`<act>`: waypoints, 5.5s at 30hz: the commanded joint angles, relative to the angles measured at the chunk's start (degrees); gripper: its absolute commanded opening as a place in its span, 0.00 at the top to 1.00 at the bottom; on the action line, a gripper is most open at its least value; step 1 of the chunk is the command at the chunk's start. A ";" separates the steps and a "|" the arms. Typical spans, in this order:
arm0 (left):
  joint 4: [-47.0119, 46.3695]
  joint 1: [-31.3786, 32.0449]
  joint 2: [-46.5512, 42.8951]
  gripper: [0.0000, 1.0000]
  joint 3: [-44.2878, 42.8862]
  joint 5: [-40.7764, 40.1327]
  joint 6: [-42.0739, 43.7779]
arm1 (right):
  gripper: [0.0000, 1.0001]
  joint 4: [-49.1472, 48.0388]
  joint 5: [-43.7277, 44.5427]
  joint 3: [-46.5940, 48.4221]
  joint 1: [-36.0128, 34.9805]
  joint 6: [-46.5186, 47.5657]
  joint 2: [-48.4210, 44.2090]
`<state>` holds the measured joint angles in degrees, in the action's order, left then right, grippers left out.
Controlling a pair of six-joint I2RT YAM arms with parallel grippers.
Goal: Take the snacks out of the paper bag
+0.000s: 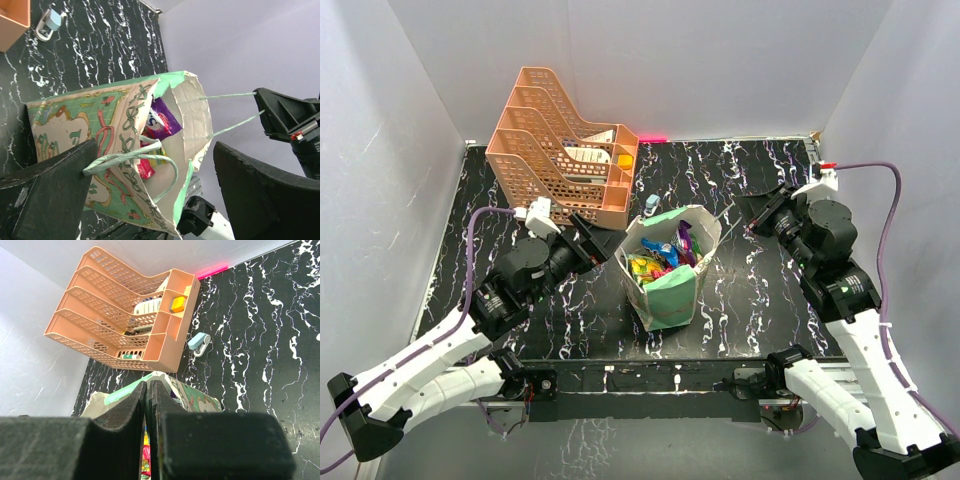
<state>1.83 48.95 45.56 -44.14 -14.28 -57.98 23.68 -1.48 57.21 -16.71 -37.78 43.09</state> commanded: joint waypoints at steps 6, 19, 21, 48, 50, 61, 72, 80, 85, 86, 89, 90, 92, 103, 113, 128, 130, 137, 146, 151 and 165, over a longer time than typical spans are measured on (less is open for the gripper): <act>-4.94 -0.35 -1.21 0.08 -0.95 0.31 3.85 | 0.93 -7.16 -0.15 1.19 0.45 0.27 0.23; -6.67 -0.35 0.18 0.26 -2.84 13.08 2.79 | 0.93 -7.55 -0.06 0.80 0.45 0.25 0.13; -5.40 -0.35 0.16 0.27 -2.85 13.92 2.45 | 0.93 -7.61 -0.03 0.65 0.46 0.18 0.07; -16.61 -0.35 6.49 0.23 -5.11 14.99 -1.77 | 0.93 -8.53 -0.85 -0.42 0.46 -0.87 -0.38; -17.48 -0.35 6.63 0.25 -5.50 15.03 -2.19 | 0.93 -8.35 -0.76 -0.32 0.49 -0.86 -0.54; -19.56 -0.35 9.81 0.43 -8.93 17.20 -2.38 | 0.93 -8.00 -0.56 -0.02 0.51 -0.84 -1.28; -6.03 -0.35 11.55 0.82 -17.50 11.89 1.58 | 0.93 -7.51 -1.21 0.08 0.51 -0.63 -1.78; 10.49 -0.43 13.93 1.00 -30.60 3.35 12.34 | 0.93 -7.02 -6.28 1.29 0.47 2.69 -0.88; 25.56 -0.58 15.70 1.00 -42.36 -8.61 21.12 | 0.93 -8.41 -16.98 3.95 0.53 5.43 2.34; 27.00 -0.53 15.81 1.00 -43.77 -10.66 23.40 | 0.93 -9.64 -19.57 4.18 0.54 5.14 3.25; 30.28 -0.52 16.67 1.00 -48.76 -15.53 29.13 | 0.93 -15.51 -27.27 4.00 0.46 1.23 6.32; 31.03 -0.52 17.00 1.00 -50.65 -16.87 30.74 | 0.93 -18.01 -28.92 3.47 0.45 -0.89 7.47; 32.25 -0.53 17.48 1.00 -53.19 -19.36 34.13 | 0.93 -24.22 -31.37 1.63 -0.12 -6.19 9.60; 33.33 -0.52 14.70 1.00 -54.61 -31.50 48.96 | 0.93 -39.64 -18.64 0.48 -24.64 -11.91 24.11; 33.11 -0.59 11.22 1.00 -48.05 -32.07 50.71 | 0.93 -35.37 -9.89 -1.18 -31.72 -6.90 27.73; 25.65 -0.57 5.50 1.00 -29.87 1.45 36.42 | 0.89 -20.05 -5.57 -16.87 -31.63 -5.57 16.04; 24.99 -0.50 6.09 1.00 -28.96 3.42 35.22 | 0.88 -20.19 -7.01 -18.69 -31.71 -6.23 15.34; 25.34 -0.52 7.55 1.00 -28.28 5.68 33.25 | 0.79 -10.70 -1.65 -18.45 -31.72 -3.14 13.29; 31.78 -0.56 5.39 1.00 -32.94 0.43 34.22 | 0.44 17.22 20.20 -2.22 -31.71 6.23 13.03; 33.60 -0.57 2.88 1.00 -33.10 -3.69 35.12 | 0.44 4.87 -1.62 4.31 -32.12 4.16 19.15; 49.88 -0.52 -5.20 1.00 -34.23 -24.44 27.31 | 0.48 -0.31 13.44 19.71 -45.78 -19.02 47.15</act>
<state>46.87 48.45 43.79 -75.07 -29.15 -27.44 23.03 3.27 70.08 -60.51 -50.48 88.86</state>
